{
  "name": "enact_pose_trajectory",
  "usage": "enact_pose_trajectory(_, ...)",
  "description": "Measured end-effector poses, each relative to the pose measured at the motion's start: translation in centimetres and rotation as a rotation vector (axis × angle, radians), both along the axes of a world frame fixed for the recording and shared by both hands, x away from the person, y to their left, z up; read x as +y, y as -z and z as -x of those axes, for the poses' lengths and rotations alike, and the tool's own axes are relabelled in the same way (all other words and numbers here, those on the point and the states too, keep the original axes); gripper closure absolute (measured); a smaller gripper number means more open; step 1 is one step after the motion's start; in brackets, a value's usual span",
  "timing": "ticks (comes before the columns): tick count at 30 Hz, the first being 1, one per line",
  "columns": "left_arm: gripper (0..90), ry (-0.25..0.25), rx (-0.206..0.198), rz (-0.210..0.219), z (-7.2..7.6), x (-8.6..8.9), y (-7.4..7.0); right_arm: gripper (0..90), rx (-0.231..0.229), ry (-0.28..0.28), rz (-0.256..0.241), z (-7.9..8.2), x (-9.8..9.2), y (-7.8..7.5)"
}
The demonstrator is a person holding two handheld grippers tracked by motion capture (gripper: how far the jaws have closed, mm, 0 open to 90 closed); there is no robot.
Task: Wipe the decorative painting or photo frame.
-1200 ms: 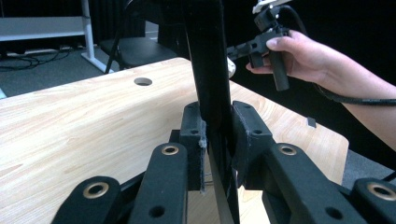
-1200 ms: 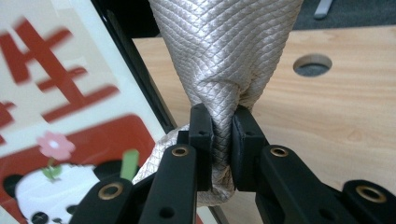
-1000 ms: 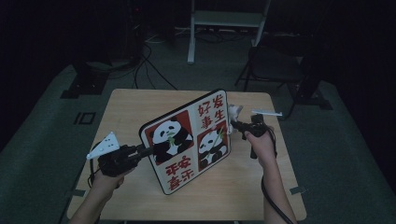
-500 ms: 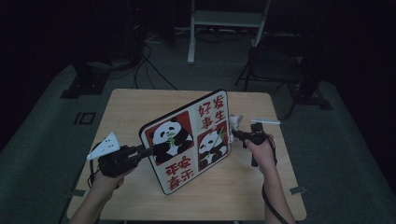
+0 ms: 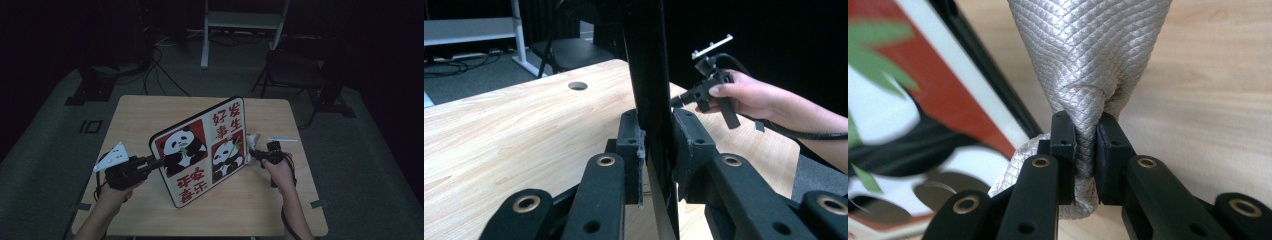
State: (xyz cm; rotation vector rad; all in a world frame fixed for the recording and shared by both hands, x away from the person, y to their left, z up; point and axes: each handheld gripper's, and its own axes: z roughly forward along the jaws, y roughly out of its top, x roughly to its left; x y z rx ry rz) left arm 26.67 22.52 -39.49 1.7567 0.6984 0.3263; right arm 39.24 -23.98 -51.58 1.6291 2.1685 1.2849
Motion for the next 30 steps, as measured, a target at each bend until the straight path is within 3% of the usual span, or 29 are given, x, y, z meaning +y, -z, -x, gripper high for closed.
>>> enact_pose_trajectory(5,76.8,0.010,0.005,0.001,-0.1,0.1,0.0,80.5,-0.006,0.001,0.087,0.6,0.1,0.5)
enact_pose_trajectory(9,76.8,0.006,0.012,0.005,-0.1,0.1,0.0,80.2,-0.041,0.062,0.131,0.7,-0.5,0.5)
enact_pose_trajectory(14,76.7,0.003,0.019,0.001,0.0,0.1,-0.1,79.0,-0.045,0.125,0.251,0.1,-1.3,0.7)
enact_pose_trajectory(17,76.4,0.001,0.019,0.000,0.0,0.0,-0.2,73.9,-0.041,0.147,0.234,-0.2,-1.8,1.0)
enact_pose_trajectory(27,73.0,-0.001,0.007,0.004,0.1,0.1,-0.3,52.0,-0.127,0.235,0.214,-1.2,-3.1,0.8)
enact_pose_trajectory(30,69.9,0.002,0.006,0.009,0.1,0.2,-0.4,43.8,-0.155,0.234,0.195,-1.5,-3.4,0.6)
